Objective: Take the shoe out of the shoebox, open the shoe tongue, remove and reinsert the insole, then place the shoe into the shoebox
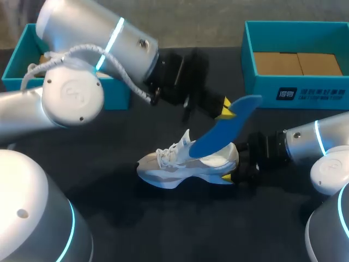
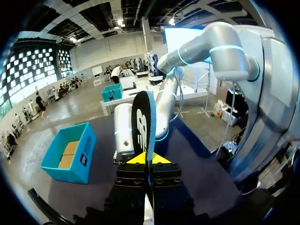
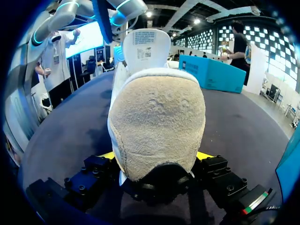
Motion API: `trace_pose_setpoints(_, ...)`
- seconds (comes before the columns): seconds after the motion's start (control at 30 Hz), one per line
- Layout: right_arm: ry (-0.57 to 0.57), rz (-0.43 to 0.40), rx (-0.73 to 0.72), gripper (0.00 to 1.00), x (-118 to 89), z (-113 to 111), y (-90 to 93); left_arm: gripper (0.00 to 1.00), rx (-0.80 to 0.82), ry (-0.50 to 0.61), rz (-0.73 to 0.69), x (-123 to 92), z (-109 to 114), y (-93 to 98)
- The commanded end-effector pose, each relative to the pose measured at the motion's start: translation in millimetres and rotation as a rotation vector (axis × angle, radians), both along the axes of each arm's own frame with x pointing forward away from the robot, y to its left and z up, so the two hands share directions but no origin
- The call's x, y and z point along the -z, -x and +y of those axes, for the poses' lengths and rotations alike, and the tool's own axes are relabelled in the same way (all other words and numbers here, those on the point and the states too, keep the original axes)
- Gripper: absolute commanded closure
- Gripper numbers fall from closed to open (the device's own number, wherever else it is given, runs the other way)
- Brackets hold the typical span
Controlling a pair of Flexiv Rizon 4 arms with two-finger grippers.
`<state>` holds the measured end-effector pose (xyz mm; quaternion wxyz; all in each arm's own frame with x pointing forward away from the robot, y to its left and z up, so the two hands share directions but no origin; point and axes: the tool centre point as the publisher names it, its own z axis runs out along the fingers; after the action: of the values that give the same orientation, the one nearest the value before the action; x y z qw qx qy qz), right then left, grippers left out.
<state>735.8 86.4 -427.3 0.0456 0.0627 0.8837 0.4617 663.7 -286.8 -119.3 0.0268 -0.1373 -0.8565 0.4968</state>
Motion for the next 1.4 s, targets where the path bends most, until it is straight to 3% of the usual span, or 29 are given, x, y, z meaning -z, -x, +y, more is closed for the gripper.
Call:
trace_pose_setpoints(0.03,0.006,0.001,0.002,1.00,0,1,0.3,1.00,0.027,-0.002,0.064,-14,-10,-6.3)
trace_pose_setpoints(0.47,0.006,0.001,0.002,1.00,0,1,0.3,1.00,0.048,0.106,0.343,-62,-15,4.7)
trace_pose_setpoints(0.7,0.006,0.001,0.002,1.00,0,1,0.3,1.00,0.043,0.162,0.519,-95,-5,14.3)
trace_pose_setpoints(0.87,0.006,0.001,0.002,1.00,0,1,0.3,1.00,0.046,0.193,0.558,-111,3,19.0)
trace_pose_setpoints(1.1,0.006,0.001,0.002,1.00,0,1,0.3,1.00,0.054,0.299,0.711,-144,17,26.0)
trace_pose_setpoints(1.4,0.006,0.001,0.002,1.00,0,1,0.3,1.00,0.067,0.338,0.749,-155,23,34.5)
